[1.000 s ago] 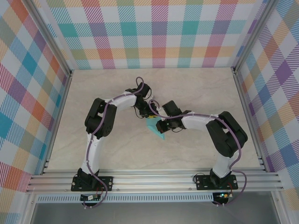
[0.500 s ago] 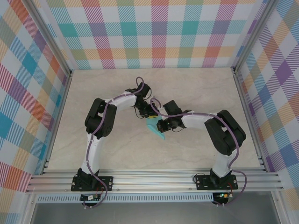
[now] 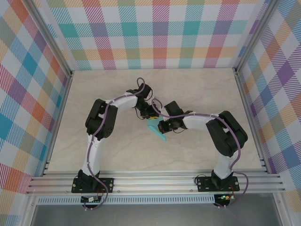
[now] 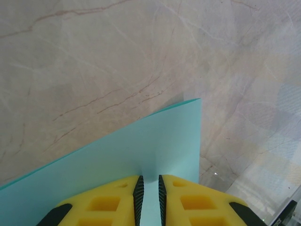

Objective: Fold a paper plane with a square sheet of paper (fold left side to right side)
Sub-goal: Third fold the triangle at the center of the table.

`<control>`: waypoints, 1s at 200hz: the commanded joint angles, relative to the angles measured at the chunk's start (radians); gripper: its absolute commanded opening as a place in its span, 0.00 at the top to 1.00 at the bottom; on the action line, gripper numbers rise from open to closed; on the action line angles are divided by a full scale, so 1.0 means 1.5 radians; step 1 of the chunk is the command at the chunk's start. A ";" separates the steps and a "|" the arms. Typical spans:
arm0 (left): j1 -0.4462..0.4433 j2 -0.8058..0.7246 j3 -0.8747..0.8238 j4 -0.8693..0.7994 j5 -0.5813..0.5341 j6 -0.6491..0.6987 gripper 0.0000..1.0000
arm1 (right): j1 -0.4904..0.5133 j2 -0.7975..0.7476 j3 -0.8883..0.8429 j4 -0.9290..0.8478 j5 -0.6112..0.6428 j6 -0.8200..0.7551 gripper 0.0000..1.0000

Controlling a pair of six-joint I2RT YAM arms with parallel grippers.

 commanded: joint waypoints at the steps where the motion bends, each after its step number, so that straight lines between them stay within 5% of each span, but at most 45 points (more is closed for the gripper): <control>1: -0.018 0.034 -0.004 -0.028 -0.020 0.013 0.81 | -0.004 0.012 0.017 -0.001 -0.011 0.008 1.00; 129: -0.017 0.018 0.018 -0.044 -0.011 0.024 0.80 | -0.005 0.048 0.012 -0.031 -0.008 0.007 1.00; 200: 0.036 -0.078 0.046 -0.096 -0.011 0.042 0.67 | -0.004 0.055 0.001 -0.022 -0.021 0.008 1.00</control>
